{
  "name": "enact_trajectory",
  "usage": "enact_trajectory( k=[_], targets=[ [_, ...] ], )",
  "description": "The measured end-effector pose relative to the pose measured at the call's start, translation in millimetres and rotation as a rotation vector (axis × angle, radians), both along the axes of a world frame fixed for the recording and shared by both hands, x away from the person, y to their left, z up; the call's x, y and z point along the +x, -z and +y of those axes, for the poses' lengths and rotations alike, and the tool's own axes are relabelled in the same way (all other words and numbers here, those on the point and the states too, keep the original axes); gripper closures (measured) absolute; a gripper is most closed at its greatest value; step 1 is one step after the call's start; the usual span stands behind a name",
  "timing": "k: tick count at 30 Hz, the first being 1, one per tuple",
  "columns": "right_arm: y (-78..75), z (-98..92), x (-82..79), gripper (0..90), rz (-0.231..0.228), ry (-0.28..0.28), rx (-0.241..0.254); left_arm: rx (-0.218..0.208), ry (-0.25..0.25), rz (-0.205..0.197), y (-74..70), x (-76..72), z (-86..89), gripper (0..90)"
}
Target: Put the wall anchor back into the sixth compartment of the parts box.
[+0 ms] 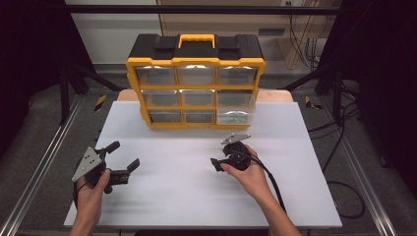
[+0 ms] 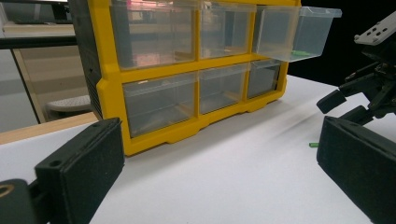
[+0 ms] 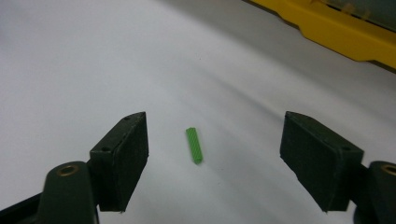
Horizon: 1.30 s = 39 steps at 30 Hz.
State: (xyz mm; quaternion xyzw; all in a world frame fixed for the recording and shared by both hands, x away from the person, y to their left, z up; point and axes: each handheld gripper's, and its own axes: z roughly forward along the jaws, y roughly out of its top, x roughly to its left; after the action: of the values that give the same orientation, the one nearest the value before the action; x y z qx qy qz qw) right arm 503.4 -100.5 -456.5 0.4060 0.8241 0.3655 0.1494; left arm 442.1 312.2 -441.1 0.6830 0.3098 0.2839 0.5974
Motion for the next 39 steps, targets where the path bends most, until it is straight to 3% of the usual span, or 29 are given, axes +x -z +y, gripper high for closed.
enact_trajectory(
  k=[11,27,39],
  targets=[
    [7.5,1.2,5.7,41.7,0.046,-0.02,-0.007,-0.001,0.0,-0.001,-0.2,0.1,0.3,1.0],
    [13.6,3.2,9.4,60.2,0.057,-0.029,0.013,-0.001,0.0,-0.003,-0.4,0.2,0.2,1.0],
    [21.7,10.9,9.5,72.3,0.053,-0.063,-0.035,0.001,0.002,-0.002,-0.1,0.7,-0.4,1.1]
  ],
)
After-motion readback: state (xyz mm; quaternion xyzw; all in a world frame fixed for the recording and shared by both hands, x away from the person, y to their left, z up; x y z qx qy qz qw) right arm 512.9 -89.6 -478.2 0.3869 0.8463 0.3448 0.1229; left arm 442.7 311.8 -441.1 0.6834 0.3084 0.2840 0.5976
